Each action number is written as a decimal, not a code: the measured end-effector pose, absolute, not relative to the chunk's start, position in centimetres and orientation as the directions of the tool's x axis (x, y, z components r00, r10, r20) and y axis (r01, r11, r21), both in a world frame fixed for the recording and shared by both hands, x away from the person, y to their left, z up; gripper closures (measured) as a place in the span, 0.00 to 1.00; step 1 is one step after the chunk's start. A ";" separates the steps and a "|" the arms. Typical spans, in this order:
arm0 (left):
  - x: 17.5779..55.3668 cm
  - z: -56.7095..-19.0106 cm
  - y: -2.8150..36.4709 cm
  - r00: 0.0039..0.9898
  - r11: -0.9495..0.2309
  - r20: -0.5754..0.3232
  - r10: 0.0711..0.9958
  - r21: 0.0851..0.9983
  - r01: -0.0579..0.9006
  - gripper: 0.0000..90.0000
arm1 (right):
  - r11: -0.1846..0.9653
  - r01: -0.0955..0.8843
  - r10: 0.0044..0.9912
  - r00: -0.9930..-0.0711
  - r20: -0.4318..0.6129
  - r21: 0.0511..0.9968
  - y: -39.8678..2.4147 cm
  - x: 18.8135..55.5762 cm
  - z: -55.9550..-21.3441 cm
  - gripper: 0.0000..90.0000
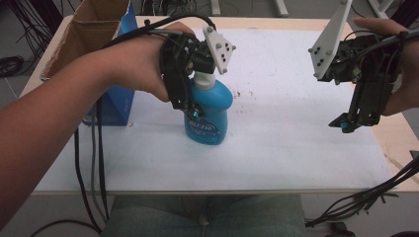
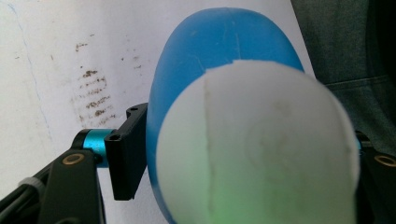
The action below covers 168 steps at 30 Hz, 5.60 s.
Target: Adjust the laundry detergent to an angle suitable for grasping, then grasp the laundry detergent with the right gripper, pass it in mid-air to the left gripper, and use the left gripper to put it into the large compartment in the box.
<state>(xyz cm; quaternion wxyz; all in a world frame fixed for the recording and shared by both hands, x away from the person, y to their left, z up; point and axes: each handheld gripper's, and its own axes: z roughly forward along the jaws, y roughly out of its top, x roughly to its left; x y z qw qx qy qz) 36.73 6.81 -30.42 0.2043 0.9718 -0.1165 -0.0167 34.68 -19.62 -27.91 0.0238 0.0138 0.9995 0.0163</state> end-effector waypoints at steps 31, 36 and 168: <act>37.1 -26.1 10.5 0.996 -0.968 0.013 -0.088 0.237 -0.088 0.12 | 0.999 -0.001 0.000 -0.999 -0.048 0.033 -18.6 35.3 -27.4 0.01; 37.2 -25.6 11.3 0.998 -0.979 0.014 -0.057 0.197 -0.059 0.08 | 0.999 -0.007 -0.006 -0.999 -0.046 0.033 -18.5 35.5 -27.4 0.01; 37.2 -23.4 13.4 0.999 -0.994 -0.019 0.034 0.105 0.036 0.02 | 0.713 0.251 0.225 -0.966 0.125 0.654 -13.3 33.9 -35.7 0.01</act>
